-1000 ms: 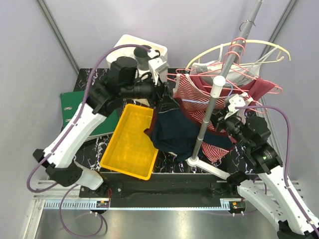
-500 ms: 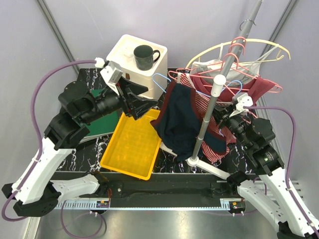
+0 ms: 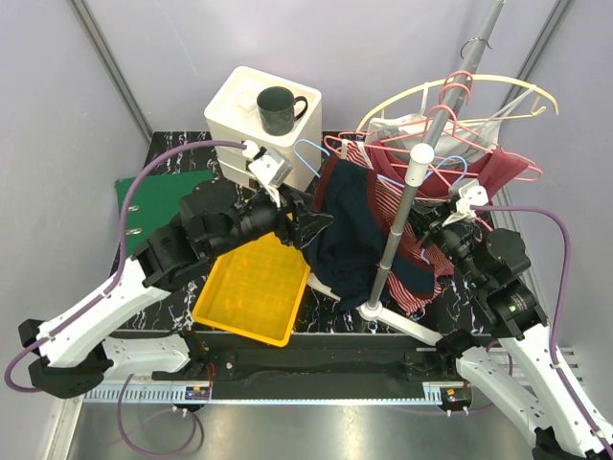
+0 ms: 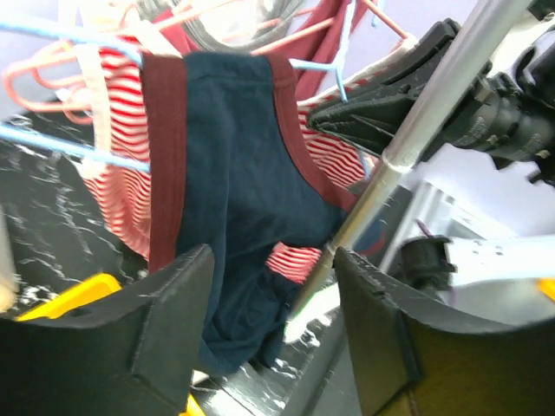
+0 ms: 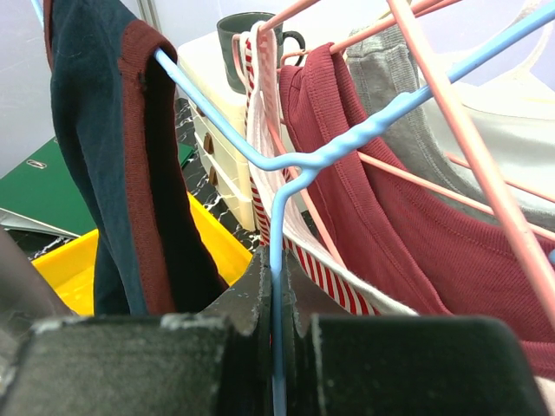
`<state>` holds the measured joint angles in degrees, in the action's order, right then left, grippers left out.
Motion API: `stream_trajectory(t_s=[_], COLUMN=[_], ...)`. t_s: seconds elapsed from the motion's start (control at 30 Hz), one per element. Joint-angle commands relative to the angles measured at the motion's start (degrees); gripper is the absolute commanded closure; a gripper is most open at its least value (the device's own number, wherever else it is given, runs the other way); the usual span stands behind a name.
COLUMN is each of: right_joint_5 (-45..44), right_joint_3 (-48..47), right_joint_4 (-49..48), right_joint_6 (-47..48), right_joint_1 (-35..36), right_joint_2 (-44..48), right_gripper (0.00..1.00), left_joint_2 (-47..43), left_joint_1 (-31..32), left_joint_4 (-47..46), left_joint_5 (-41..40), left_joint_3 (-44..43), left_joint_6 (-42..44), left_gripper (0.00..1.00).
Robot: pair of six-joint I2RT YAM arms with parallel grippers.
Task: Remove the tank top from the hanger
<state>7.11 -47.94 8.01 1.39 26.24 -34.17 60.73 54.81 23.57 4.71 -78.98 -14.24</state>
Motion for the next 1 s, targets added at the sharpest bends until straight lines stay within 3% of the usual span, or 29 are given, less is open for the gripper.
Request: stream_trajectory(t_s=[0.0,0.23,0.47,0.97], right_joint_5=[0.3,0.1,0.1,0.3], right_joint_3=[-0.7,-0.9,-1.4,-1.5], right_joint_4=[-4.1,-3.3,-3.0,-2.6], right_joint_6=[-1.0,-1.0,-2.5,-3.1], right_joint_1=[-0.1,-0.1,-0.1,-0.2], right_joint_2=[0.6,0.2,0.6,1.7], right_gripper=[1.0,1.0,1.0,1.0], left_joint_2=[2.4,4.7,9.8,16.3], left_joint_1=[3.1,3.6,3.6,3.5], left_joint_4=[-4.4,-8.3,-2.1,1.5], left_joint_5=[-15.3,-16.6,-18.4,-18.0], left_joint_3=[-4.2,-6.6,-15.5,-20.8], left_joint_6=[5.2,8.3,11.8,10.1], left_gripper=[0.4,0.4,0.4,0.6])
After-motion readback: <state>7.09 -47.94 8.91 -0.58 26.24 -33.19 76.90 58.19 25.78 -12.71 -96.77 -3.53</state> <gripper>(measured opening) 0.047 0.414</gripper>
